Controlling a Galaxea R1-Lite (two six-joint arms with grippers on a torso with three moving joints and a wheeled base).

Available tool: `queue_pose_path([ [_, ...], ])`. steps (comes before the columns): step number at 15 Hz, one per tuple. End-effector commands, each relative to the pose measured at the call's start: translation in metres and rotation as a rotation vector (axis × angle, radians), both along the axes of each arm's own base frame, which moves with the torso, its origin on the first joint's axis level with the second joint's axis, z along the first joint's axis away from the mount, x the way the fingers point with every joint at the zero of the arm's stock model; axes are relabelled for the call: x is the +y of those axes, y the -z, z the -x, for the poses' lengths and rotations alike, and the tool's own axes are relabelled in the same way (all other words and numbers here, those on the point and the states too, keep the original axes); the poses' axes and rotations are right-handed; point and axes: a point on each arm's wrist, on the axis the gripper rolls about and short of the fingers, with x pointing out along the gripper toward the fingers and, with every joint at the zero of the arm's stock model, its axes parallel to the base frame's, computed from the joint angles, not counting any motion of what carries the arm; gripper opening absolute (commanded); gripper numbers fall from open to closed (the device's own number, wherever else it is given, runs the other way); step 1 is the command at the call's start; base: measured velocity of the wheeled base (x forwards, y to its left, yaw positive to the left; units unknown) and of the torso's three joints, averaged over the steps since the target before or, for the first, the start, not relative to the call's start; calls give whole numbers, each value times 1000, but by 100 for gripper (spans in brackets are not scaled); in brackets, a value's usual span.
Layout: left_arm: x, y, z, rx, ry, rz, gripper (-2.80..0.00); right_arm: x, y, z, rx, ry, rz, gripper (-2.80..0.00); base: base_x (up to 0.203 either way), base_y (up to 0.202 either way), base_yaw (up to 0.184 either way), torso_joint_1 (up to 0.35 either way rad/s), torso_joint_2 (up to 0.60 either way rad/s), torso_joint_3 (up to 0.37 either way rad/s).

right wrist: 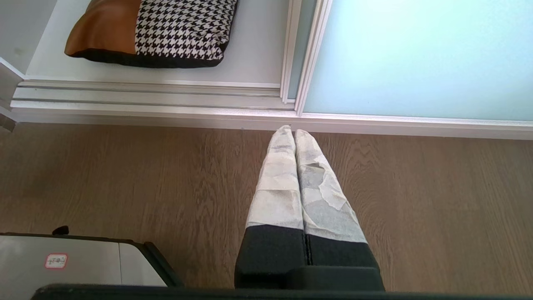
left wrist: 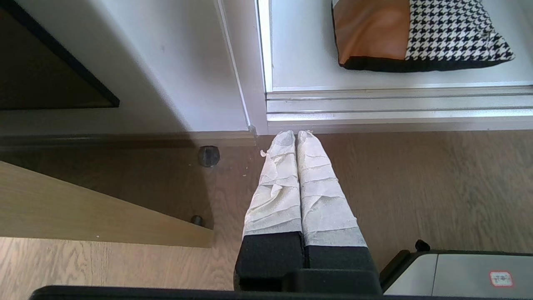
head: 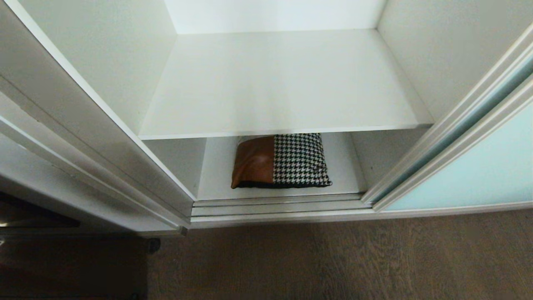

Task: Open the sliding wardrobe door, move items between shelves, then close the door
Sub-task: Place the pillow on the higher shelf

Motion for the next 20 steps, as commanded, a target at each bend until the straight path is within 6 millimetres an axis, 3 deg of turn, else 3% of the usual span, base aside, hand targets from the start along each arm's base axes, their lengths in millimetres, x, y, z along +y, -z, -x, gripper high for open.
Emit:
queue_pose_path([
  [1, 0, 0, 0, 2, 0, 0, -280, 0, 0, 0, 2, -1, 0, -280, 0, 0, 0, 0, 0, 0],
  [17, 0, 0, 0, 2, 0, 0, -280, 0, 0, 1, 14, 5, 56, -280, 0, 0, 0, 0, 0, 0],
  [18, 0, 0, 0, 2, -1, -1, -280, 0, -3, 2, 18, 5, 56, -280, 0, 0, 0, 0, 0, 0],
  [20, 0, 0, 0, 2, -1, -2, -280, 0, -35, 11, 6, 16, 38, -280, 0, 0, 0, 0, 0, 0],
])
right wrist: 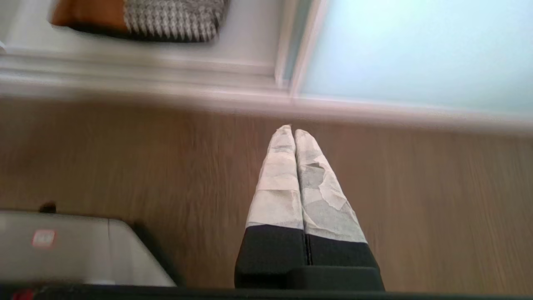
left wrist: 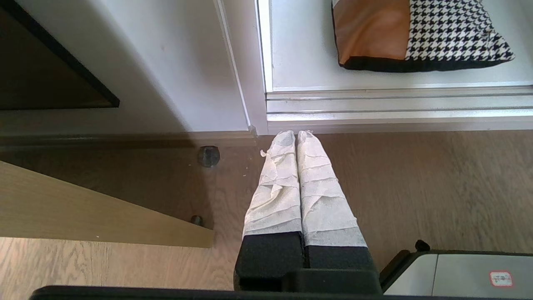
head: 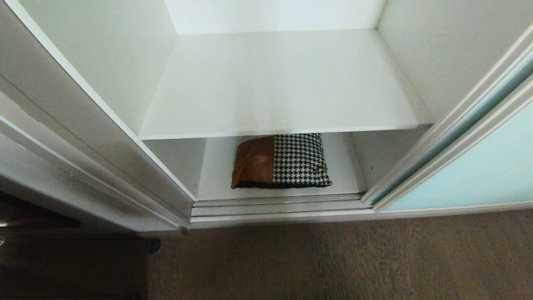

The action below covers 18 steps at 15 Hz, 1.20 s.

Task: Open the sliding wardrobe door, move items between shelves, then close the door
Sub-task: Place the pillow on the higher shelf

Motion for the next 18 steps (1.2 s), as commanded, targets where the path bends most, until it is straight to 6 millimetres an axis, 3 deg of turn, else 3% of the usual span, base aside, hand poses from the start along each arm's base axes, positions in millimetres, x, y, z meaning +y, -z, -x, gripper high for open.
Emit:
queue_pose_path([
  [1, 0, 0, 0, 2, -1, -1, -280, 0, -47, 9, 2, -1, -41, -280, 0, 0, 0, 0, 0, 0],
  [4, 0, 0, 0, 2, 0, 0, -280, 1, -96, -18, 222, -27, -177, -280, 0, 0, 0, 0, 0, 0],
  [6, 0, 0, 0, 2, 0, 0, -280, 2, -108, -50, 390, -53, -246, -280, 0, 0, 0, 0, 0, 0],
  [8, 0, 0, 0, 2, -1, 0, -280, 4, -107, -85, 549, -87, -303, -280, 0, 0, 0, 0, 0, 0],
  [12, 0, 0, 0, 2, -1, 0, -280, 5, -85, -167, 765, -113, -389, -280, 0, 0, 0, 0, 0, 0],
  [15, 0, 0, 0, 2, 0, 0, -280, 7, -54, -226, 822, -153, -424, -280, 0, 0, 0, 0, 0, 0],
  [18, 0, 0, 0, 1, 0, 0, -280, 11, -19, -270, 827, -212, -441, -280, 0, 0, 0, 0, 0, 0],
])
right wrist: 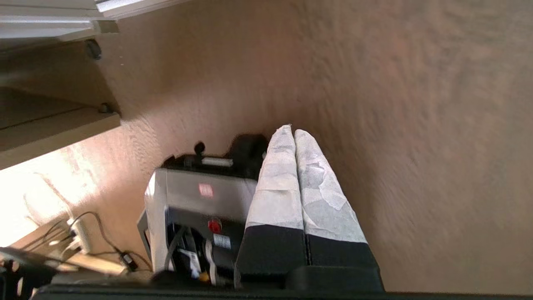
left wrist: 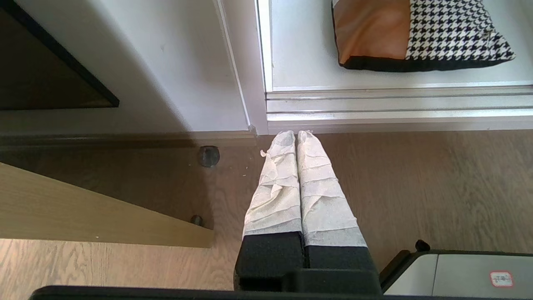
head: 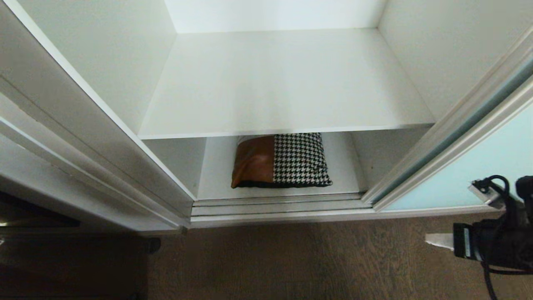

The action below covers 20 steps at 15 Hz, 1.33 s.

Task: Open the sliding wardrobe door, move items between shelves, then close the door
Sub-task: Place the pillow on the higher shelf

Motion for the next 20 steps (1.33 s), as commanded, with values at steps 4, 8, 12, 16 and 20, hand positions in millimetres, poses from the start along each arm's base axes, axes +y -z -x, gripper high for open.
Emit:
queue_pose_path([
  [4, 0, 0, 0, 2, -1, 0, -280, 9, 95, -79, 94, -42, -20, -280, 0, 0, 0, 0, 0, 0],
  [8, 0, 0, 0, 2, 0, 0, -280, 13, 123, -122, -22, -44, -32, -280, 0, 0, 0, 0, 0, 0],
  [12, 0, 0, 0, 1, 0, 0, -280, 19, 134, -154, -50, -29, -67, -280, 0, 0, 0, 0, 0, 0],
  [16, 0, 0, 0, 2, -1, 0, -280, 27, 156, -172, -55, -43, -66, -280, 0, 0, 0, 0, 0, 0],
  [20, 0, 0, 0, 2, 0, -1, -280, 30, 169, -190, -77, -44, -66, -280, 0, 0, 0, 0, 0, 0],
])
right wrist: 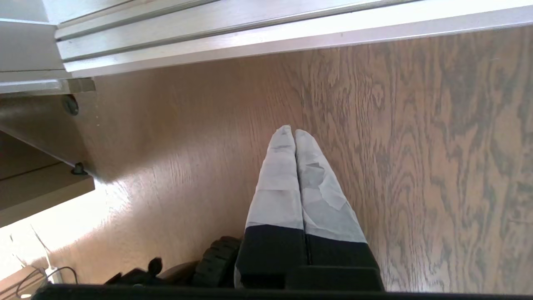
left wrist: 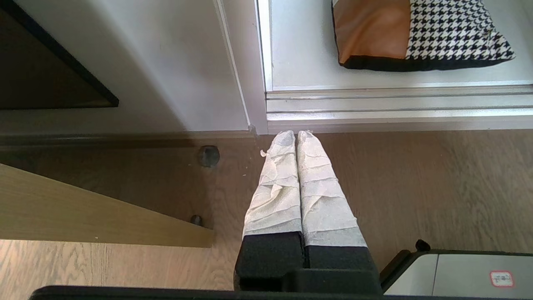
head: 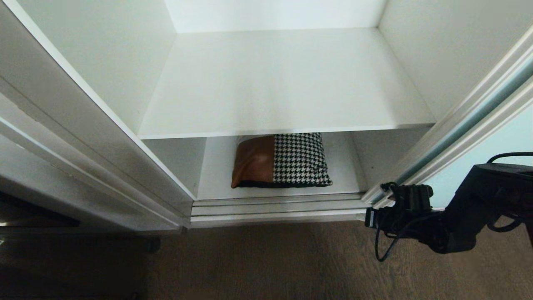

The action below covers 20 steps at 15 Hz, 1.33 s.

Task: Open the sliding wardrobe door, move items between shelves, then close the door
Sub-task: Place the pillow on the higher shelf

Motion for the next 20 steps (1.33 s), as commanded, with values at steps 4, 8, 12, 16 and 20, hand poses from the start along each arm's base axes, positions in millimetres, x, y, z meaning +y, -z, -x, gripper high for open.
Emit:
queue_pose_path([
  [4, 0, 0, 0, 2, 0, -1, -280, 0, 8, -17, -17, 26, -4, -280, 0, 0, 0, 0, 0, 0],
  [8, 0, 0, 0, 1, 0, 0, -280, 6, -5, -25, -34, 34, -39, -280, 0, 0, 0, 0, 0, 0],
  [12, 0, 0, 0, 2, -1, -1, -280, 8, -2, -30, -42, 36, -29, 0, 0, 0, 0, 0, 0, 0],
  [16, 0, 0, 0, 2, 0, 0, -280, 13, 1, -33, -66, 31, -23, 0, 0, 0, 0, 0, 0, 0],
  [20, 0, 0, 0, 2, -1, 0, -280, 33, 4, -40, -148, -21, -37, 0, 0, 0, 0, 0, 0, 0],
])
